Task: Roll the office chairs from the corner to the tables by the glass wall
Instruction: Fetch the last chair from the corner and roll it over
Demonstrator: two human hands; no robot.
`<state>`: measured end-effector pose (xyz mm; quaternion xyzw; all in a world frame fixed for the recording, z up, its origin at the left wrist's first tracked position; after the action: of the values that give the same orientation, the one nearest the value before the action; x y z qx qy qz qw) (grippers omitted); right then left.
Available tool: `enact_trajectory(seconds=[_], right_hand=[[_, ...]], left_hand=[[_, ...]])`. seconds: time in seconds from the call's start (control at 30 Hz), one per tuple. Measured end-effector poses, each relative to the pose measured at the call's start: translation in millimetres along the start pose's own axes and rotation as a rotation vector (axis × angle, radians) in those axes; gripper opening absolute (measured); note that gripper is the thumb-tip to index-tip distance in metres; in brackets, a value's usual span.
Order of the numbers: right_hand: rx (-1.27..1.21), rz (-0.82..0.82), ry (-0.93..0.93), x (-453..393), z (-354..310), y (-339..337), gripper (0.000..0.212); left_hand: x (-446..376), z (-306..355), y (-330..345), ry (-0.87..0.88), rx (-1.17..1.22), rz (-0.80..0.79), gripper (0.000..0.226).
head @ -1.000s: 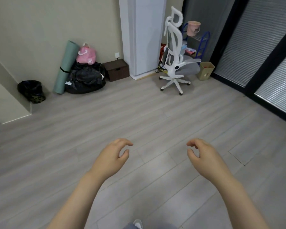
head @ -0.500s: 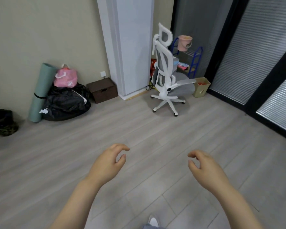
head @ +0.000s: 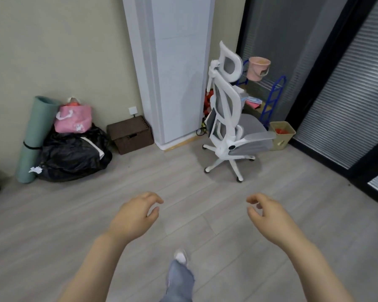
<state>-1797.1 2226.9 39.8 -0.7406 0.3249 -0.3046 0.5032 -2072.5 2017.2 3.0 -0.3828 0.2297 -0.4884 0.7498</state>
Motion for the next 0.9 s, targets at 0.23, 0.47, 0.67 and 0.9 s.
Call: enact_trajectory(seconds=[0.23, 0.47, 0.67, 0.9], right_hand=[[0.035, 0.018, 0.076, -185.1, -15.5, -40.5, 0.025], [0.082, 0.047, 0.141, -326.4, -6.0, -76.8, 0.019], [0.119, 0.049, 0.125, -462.0, 15.5, -91.3, 0.024], [0.060, 0.100, 0.036, -636.9, 33.5, -142.3, 0.027]], left_hand=[[-203.5, -38.2, -48.0, 0.072, -0.144, -0.068, 0.032], [-375.9, -38.7, -70.9, 0.183, -0.170, -0.083, 0.046], [-510.3, -40.9, -65.0, 0.263, -0.258, -0.102, 0.038], [-673.6, -17.7, -85.1, 0.296, -0.254, -0.070, 0.037]])
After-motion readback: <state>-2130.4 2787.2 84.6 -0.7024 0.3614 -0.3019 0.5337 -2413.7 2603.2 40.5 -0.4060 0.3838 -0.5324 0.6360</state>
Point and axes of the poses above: each hand's wrist, its own x-axis away from the middle knuckle, its own y-axis out of the palm, z = x × y, the point moved 5 cm from there along -x, towards the middle knuckle, and after that the axes turned 14 degrees about x, right-handed, at the moved point
